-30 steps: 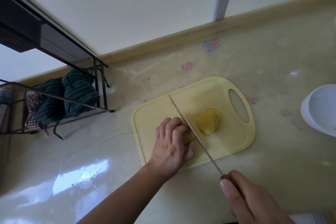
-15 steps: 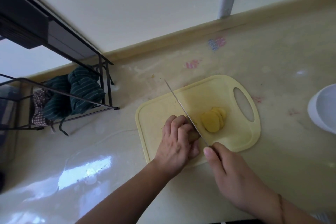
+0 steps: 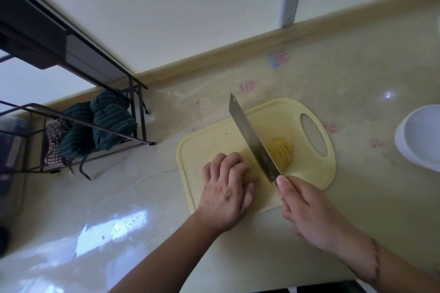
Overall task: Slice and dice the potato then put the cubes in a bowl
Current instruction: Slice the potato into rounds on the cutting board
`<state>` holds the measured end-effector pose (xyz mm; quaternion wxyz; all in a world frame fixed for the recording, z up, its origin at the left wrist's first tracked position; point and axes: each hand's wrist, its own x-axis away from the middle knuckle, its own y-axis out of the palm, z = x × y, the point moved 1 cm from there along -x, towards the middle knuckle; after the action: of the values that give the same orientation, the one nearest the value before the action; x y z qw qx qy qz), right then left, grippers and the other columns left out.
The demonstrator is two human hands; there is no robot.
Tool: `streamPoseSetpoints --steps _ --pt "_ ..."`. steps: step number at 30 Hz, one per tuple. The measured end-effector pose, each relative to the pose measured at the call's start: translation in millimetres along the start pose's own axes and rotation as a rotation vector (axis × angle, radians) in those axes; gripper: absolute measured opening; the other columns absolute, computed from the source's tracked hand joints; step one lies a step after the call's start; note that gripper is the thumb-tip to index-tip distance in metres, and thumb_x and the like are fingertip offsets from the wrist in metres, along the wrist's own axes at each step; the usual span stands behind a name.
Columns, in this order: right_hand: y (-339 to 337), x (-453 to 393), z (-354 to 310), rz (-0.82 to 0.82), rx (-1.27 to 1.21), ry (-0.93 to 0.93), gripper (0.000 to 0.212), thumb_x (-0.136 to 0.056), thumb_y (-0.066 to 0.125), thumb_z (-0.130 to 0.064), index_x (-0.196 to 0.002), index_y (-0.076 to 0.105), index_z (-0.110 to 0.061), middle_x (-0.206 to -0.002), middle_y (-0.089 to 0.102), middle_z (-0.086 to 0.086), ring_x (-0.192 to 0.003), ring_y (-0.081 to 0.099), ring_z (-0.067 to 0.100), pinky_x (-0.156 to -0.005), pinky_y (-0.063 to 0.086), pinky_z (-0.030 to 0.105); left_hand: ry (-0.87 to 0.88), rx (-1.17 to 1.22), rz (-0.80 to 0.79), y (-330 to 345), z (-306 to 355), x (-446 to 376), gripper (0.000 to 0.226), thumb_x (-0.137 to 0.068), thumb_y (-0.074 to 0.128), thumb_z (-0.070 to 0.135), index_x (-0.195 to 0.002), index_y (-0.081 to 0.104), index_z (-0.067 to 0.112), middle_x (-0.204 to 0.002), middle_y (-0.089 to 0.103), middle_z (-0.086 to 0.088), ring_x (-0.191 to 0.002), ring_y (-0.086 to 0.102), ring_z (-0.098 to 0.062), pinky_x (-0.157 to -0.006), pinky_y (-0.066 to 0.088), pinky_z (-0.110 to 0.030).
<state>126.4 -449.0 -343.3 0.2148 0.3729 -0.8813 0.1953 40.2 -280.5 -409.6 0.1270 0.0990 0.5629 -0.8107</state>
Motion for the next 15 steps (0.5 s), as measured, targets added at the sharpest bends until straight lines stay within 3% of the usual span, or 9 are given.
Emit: streamPoseSetpoints --steps 6,11,15 --pt "-4.9 38.6 -14.1 -0.03 0.075 -0.072 0.045 -0.086 0.035 -0.063 -0.069 0.043 -0.022 -0.048 0.037 -0.002 -0.044 0.034 0.007 -0.049 0.028 0.03 -0.003 -0.04 0.01 0.3 -0.7 2.3 0.037 -0.094 0.053 0.035 -0.121 0.044 0.01 -0.129 0.042 -0.007 -0.116 0.044 -0.033 -0.09 0.034 -0.044" --pt "-0.2 57.2 -20.5 0.041 0.167 -0.067 0.051 -0.08 0.033 -0.07 -0.077 0.045 -0.02 -0.048 0.041 0.001 -0.044 0.037 0.007 -0.05 0.033 0.025 -0.007 -0.052 0.019 3.5 -3.1 0.9 0.041 -0.093 0.054 0.036 -0.121 0.045 0.009 -0.129 0.042 -0.009 -0.117 0.044 -0.034 -0.091 0.034 -0.044" --pt "1.0 63.7 -23.2 0.067 0.175 -0.031 0.045 -0.076 0.032 -0.066 -0.078 0.046 -0.023 -0.045 0.04 0.0 -0.042 0.038 0.008 -0.046 0.03 0.018 0.001 -0.059 0.011 3.1 -5.5 -0.1 0.042 -0.093 0.054 0.037 -0.123 0.044 0.008 -0.13 0.042 -0.01 -0.117 0.044 -0.034 -0.091 0.034 -0.044"
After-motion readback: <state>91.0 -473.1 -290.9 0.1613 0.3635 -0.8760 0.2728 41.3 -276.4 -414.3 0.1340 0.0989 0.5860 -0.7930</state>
